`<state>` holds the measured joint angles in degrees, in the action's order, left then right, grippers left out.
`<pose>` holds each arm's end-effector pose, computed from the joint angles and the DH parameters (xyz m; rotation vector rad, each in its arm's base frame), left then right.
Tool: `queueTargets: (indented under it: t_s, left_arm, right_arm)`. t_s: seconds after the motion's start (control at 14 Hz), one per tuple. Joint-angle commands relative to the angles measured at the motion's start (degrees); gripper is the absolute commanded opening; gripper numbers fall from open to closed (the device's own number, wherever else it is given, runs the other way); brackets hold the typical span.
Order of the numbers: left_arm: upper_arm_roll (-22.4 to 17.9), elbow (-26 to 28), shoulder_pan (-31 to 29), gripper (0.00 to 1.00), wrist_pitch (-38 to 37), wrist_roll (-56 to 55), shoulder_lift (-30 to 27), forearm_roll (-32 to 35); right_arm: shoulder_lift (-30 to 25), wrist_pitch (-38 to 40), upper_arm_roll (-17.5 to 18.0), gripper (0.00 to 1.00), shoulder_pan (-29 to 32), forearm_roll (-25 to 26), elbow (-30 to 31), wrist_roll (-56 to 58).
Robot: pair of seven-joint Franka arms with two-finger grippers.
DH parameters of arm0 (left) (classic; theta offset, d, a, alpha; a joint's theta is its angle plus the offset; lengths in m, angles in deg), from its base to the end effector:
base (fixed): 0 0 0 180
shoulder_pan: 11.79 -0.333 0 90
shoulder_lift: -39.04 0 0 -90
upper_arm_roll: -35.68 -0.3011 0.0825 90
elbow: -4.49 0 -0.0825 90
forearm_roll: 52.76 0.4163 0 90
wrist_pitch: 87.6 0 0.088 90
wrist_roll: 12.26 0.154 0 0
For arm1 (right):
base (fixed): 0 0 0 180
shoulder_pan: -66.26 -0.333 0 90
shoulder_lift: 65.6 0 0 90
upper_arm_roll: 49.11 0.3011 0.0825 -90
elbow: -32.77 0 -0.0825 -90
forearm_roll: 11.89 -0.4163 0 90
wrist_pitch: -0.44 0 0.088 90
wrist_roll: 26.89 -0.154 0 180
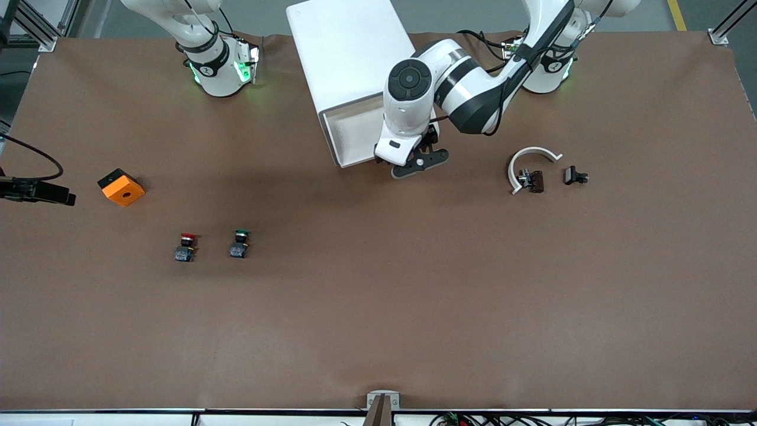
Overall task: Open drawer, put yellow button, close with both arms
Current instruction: 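Push the open drawer shut with the left gripper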
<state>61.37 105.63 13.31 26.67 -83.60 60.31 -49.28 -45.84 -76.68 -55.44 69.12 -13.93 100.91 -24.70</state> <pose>0.4230 -0.4923 0.2869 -3.0464 -0.5373 0.2208 0.6440 -0.0868 0.5195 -3.1070 0.1781 0.2896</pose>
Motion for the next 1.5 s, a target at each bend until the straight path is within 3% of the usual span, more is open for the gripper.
queueTargets:
  t_s: [0.0,0.21,0.64,1.42]
  left_arm:
    - [0.3,-0.5,0.9,1.0,-0.8,-3.0,0.3,0.3]
    - [0.4,-0.5,1.0,1.0,-0.8,-4.0,0.3,0.2]
    - [1.1,-1.7,1.8,1.0,-1.2,-4.3,0.7,-3.4]
    - [2.1,-3.1,2.7,1.0,-1.6,-4.7,2.7,-12.3]
  right_arm:
    - [-0.9,1.9,1.3,1.0,2.0,-2.8,-0.2,0.3]
    - [-4.3,0.9,1.5,1.0,1.4,-2.5,1.9,0.3]
    - [-15.1,-2.4,1.4,1.0,0.9,-0.1,13.2,0.8]
    - [-23.3,-4.0,1.1,1.0,-1.7,0.8,20.4,0.7]
